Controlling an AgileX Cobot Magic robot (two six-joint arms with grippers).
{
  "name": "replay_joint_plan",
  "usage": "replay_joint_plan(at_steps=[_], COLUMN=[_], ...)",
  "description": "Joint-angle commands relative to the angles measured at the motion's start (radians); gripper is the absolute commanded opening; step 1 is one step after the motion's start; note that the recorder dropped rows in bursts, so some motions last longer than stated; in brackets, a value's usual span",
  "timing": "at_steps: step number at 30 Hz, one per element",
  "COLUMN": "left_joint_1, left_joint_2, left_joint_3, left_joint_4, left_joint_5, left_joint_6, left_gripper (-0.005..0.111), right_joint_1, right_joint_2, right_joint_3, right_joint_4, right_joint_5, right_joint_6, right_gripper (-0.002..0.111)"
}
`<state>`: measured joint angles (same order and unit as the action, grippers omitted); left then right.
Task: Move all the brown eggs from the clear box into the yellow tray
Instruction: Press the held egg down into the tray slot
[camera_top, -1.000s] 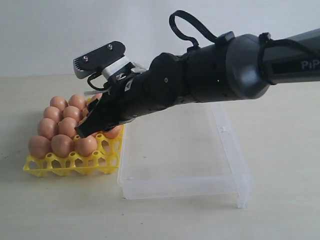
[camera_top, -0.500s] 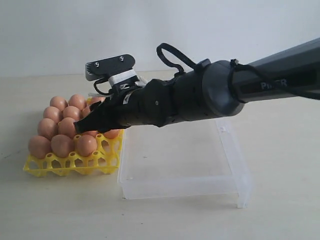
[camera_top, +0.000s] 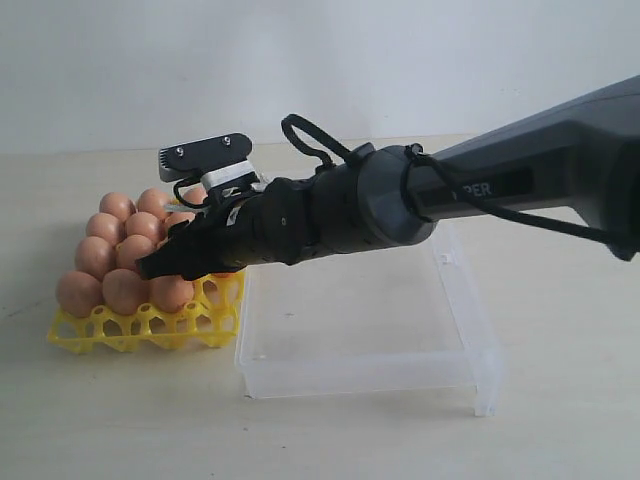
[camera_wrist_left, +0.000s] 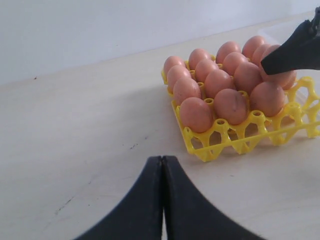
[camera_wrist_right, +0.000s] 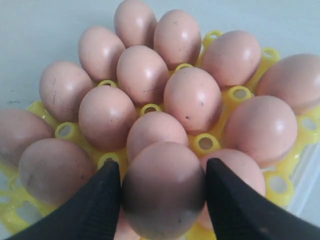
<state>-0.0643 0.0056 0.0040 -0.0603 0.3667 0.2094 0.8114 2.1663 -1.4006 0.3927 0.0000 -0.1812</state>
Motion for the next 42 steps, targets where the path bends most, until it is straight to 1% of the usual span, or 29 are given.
replay_joint_plan(at_steps=[1, 4, 9, 11, 38, 40, 42], left_joint_1=[-0.004, -0.004, -0.004, -0.004, -0.004, -0.004, -0.004], left_joint_2=[-0.006, -0.006, -0.006, -0.006, -0.006, -0.006, -0.006], left_joint_3=[-0.004, -0.004, -0.004, -0.004, -0.004, -0.004, -0.004], left_joint_4=[-0.001, -0.001, -0.001, -0.001, -0.001, -0.001, -0.001], left_joint_5=[-0.006, -0.006, -0.006, -0.006, -0.006, -0.006, -0.006], left_joint_6=[0.0, 0.0, 0.0, 0.0, 0.0, 0.0, 0.0], left_gripper=[0.0, 0.0, 0.0, 0.0, 0.0, 0.0, 0.0], right_joint_1=[0.002, 0.002, 0.002, 0.0, -0.009, -0.009, -0.009], right_joint_2=[-0.013, -0.03, -0.084, -0.087, -0.051, -0.051, -0.051], right_joint_3=[-0.003, 0.003, 0.097, 0.124, 0.127, 0.127, 0.127], right_joint_4=[-0.01, -0.014, -0.009, -0.009, -0.004, -0.004, -0.004], right_joint_5=[0.06, 0.075, -0.035, -0.05, -0.085, -0.085, -0.085], right_joint_6=[-0.044, -0.062, -0.062, -0.062, -0.032, -0.032, -0.032], right_gripper=[0.0, 0.0, 0.0, 0.0, 0.0, 0.003, 0.01])
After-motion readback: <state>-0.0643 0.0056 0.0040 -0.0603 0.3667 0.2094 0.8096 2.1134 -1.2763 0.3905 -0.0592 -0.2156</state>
